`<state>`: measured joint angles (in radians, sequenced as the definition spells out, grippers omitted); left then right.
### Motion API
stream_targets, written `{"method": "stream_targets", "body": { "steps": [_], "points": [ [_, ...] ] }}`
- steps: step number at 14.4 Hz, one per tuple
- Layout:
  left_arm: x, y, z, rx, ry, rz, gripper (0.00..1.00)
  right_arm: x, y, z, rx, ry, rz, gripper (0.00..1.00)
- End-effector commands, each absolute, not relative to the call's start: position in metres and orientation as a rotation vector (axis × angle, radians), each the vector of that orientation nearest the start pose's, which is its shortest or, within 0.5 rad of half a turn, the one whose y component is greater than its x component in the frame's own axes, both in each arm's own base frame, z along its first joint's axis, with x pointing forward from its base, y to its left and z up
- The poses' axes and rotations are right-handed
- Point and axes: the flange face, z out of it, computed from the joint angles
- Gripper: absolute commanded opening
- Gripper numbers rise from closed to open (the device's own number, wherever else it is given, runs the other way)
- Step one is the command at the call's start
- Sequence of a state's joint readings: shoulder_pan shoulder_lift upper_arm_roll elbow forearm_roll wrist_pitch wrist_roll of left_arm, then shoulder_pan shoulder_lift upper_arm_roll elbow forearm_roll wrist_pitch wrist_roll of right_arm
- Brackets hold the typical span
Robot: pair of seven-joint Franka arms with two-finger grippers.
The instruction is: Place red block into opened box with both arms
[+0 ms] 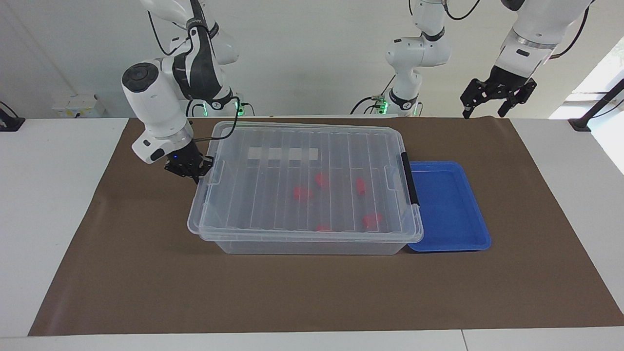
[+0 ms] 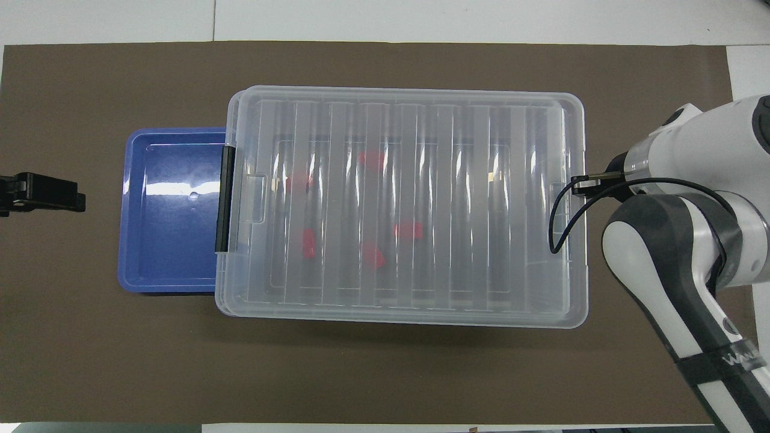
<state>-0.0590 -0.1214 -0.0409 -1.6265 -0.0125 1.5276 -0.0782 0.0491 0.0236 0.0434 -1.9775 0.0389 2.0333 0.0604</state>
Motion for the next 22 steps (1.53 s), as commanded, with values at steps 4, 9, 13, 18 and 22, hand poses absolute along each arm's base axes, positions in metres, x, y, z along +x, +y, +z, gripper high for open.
{"method": "stream_targets", "body": {
  "steps": [4,9,13,18,22],
  "points": [
    [0.510,-0.056,0.664,-3.135,0.067,-0.051,1.00,0.572,0.042,0.490,-3.099,-0.072,0.031,0.00],
    [0.510,-0.058,0.662,-3.140,0.070,-0.063,1.00,0.561,0.007,0.559,-3.132,-0.019,0.134,0.03],
    [0.510,-0.058,0.662,-3.139,0.069,-0.063,1.00,0.541,0.006,0.595,-3.129,0.010,0.125,1.00],
    [0.507,-0.059,0.658,-3.138,0.065,-0.049,1.00,0.538,-0.016,0.606,-3.131,0.070,0.065,1.00],
    [0.507,-0.059,0.658,-3.138,0.057,-0.049,1.00,0.535,-0.030,0.612,-3.132,0.135,0.065,1.00]
  ]
}}
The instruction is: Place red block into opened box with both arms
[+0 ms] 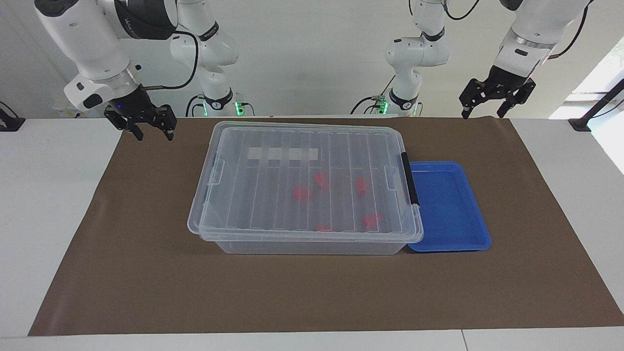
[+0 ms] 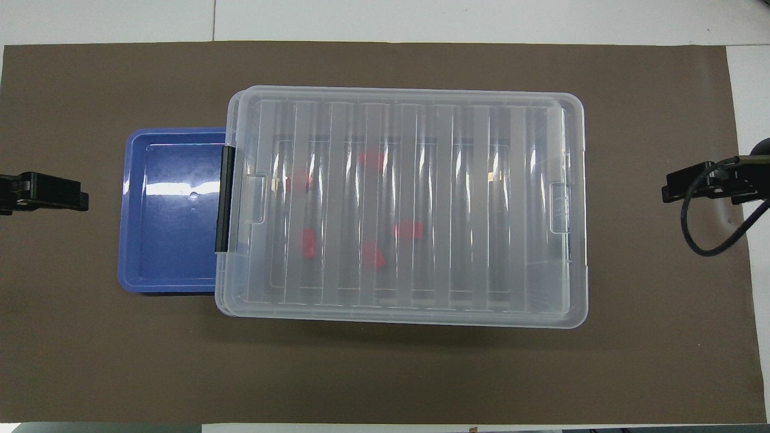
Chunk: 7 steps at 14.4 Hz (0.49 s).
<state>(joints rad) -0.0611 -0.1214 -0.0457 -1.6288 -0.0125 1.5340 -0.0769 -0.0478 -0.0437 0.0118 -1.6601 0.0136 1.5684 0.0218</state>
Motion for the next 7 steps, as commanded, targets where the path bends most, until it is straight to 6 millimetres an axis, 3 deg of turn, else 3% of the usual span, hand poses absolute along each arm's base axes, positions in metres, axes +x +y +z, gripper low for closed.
{"method": "stream_targets", "body": {
  "steps": [1,7],
  "points": [
    [0.506,-0.059,0.659,-3.138,0.057,-0.049,1.00,0.533,-0.029,0.610,-3.133,0.132,0.091,1.00],
    [0.502,-0.053,0.662,-3.139,0.038,-0.046,1.00,0.537,-0.009,0.611,-3.187,0.059,0.095,1.00]
  ]
}}
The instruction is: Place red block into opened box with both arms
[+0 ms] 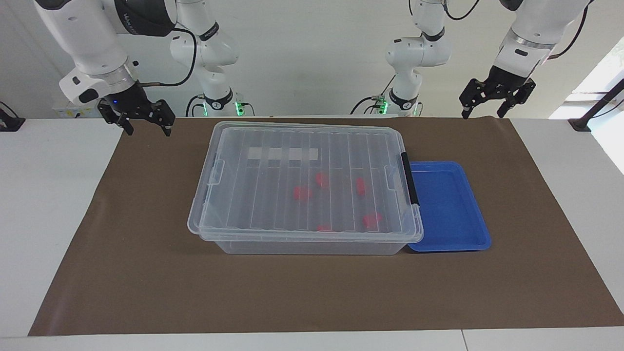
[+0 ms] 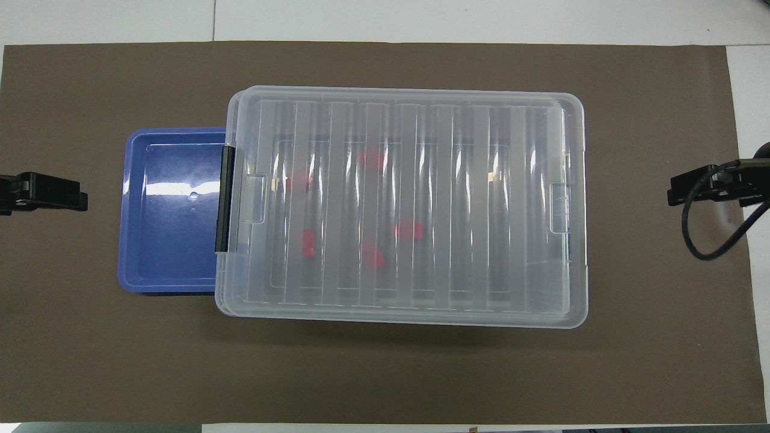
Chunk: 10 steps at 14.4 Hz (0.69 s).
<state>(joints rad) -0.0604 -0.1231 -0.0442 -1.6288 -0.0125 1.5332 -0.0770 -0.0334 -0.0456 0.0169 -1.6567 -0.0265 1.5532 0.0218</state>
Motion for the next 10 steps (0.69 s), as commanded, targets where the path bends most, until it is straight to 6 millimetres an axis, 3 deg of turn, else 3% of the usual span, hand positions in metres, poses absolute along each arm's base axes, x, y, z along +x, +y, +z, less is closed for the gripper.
{"method": "stream_targets", "body": {
  "steps": [1,10],
  "points": [
    [0.502,-0.051,0.662,-3.138,0.031,-0.041,1.00,0.537,-0.008,0.609,-3.192,0.054,0.102,1.00],
    [0.499,-0.051,0.657,-3.139,0.031,-0.039,1.00,0.536,-0.017,0.611,-3.186,0.078,0.098,1.00]
  ]
}}
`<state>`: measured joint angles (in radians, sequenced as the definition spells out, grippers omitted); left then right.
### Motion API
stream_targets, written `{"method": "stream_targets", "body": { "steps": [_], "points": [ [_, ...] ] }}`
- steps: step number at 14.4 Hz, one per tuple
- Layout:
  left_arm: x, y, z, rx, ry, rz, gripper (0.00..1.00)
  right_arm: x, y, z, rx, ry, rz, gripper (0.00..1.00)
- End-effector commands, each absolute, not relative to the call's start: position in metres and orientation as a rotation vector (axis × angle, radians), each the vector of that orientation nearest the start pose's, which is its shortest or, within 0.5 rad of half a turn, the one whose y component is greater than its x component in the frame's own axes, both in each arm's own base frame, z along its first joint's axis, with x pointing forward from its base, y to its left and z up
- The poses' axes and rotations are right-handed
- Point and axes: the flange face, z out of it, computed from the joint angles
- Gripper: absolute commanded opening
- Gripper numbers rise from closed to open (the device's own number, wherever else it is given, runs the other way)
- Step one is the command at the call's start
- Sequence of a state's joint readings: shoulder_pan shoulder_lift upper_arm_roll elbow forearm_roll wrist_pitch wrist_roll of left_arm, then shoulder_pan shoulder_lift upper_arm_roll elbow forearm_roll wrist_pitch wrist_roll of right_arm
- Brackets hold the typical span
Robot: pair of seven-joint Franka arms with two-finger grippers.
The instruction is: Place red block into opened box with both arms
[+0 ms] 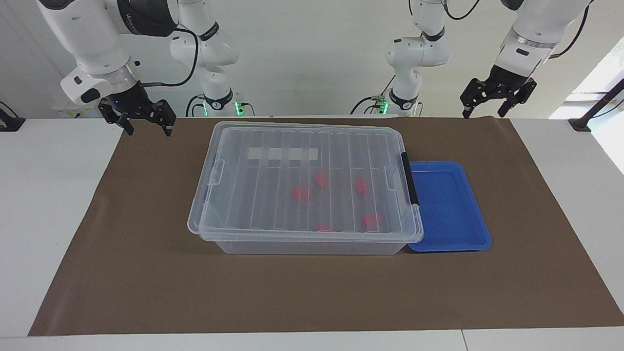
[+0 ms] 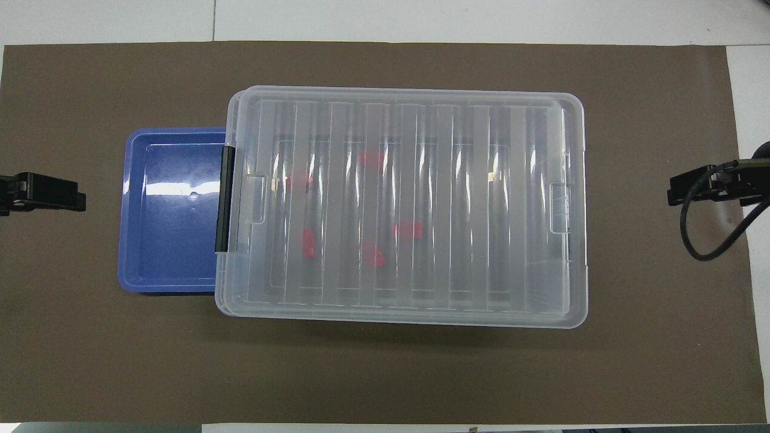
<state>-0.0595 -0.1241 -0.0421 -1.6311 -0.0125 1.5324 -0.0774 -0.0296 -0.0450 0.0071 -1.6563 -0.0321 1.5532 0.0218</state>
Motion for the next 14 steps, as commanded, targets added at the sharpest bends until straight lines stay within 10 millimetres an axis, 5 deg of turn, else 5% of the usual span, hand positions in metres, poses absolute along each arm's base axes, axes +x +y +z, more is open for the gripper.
{"method": "stream_targets", "body": {
  "steps": [1,14],
  "points": [
    [0.4980,-0.0510,0.6567,-3.138,0.035,-0.036,1.00,0.5362,-0.0171,0.6101,-3.184,0.078,0.100,1.00],
    [0.4993,-0.0496,0.6469,-3.139,0.045,-0.099,1.00,0.5362,-0.0171,0.6108,-3.184,0.078,0.098,1.00]
  ]
}}
